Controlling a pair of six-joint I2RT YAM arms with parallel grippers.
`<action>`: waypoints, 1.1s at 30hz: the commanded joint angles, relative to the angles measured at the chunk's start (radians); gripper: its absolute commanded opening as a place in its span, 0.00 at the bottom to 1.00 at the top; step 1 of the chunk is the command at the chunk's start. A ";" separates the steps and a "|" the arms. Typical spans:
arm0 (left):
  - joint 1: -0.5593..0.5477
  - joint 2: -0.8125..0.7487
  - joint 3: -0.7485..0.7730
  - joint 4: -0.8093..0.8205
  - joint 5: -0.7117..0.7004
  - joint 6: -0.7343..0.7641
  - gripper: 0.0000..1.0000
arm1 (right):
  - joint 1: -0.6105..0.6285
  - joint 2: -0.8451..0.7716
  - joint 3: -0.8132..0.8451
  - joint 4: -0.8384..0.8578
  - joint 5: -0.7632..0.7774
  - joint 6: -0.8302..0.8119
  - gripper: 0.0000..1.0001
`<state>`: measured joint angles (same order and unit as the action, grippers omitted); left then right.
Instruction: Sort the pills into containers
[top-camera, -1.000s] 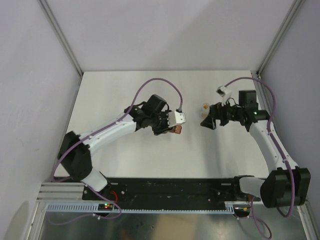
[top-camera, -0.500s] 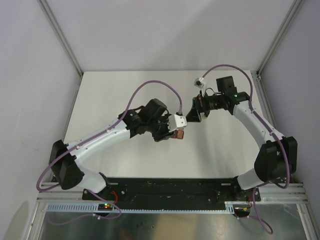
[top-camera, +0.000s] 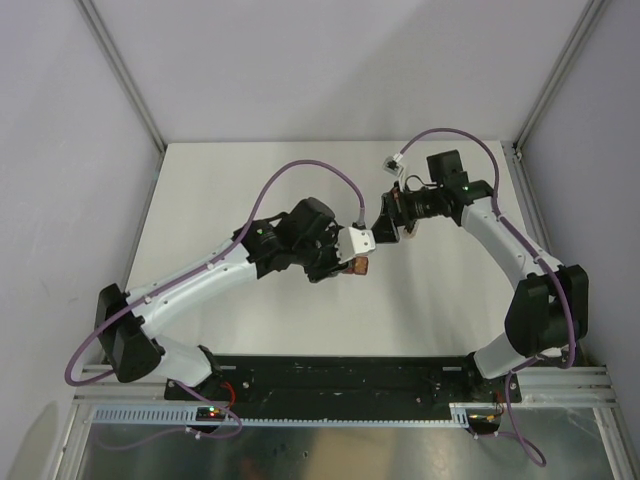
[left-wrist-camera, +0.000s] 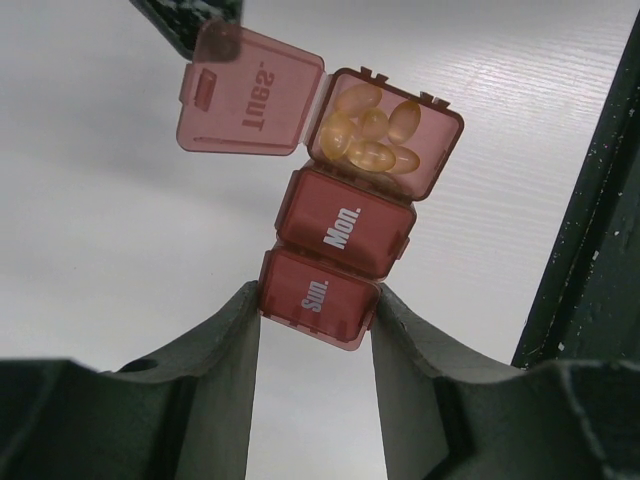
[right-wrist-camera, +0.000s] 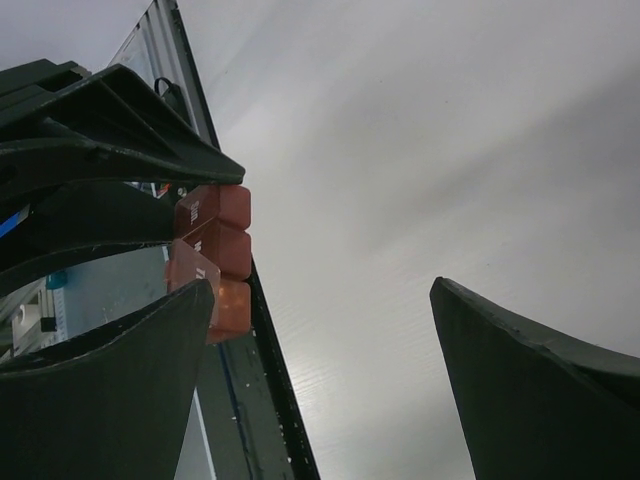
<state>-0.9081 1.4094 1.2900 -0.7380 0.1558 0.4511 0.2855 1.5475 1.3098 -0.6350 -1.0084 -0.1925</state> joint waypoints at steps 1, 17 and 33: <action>-0.009 -0.026 0.052 0.005 -0.039 -0.022 0.00 | 0.030 0.012 0.046 -0.029 -0.030 -0.012 0.96; -0.009 0.013 0.086 0.006 -0.089 -0.055 0.00 | 0.104 0.016 0.025 -0.116 -0.006 -0.078 0.92; -0.010 0.033 0.103 0.005 -0.111 -0.079 0.00 | 0.092 0.062 0.023 -0.085 -0.085 -0.020 0.66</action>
<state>-0.9123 1.4418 1.3392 -0.7513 0.0628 0.3916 0.3836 1.5993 1.3113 -0.7345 -1.0409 -0.2234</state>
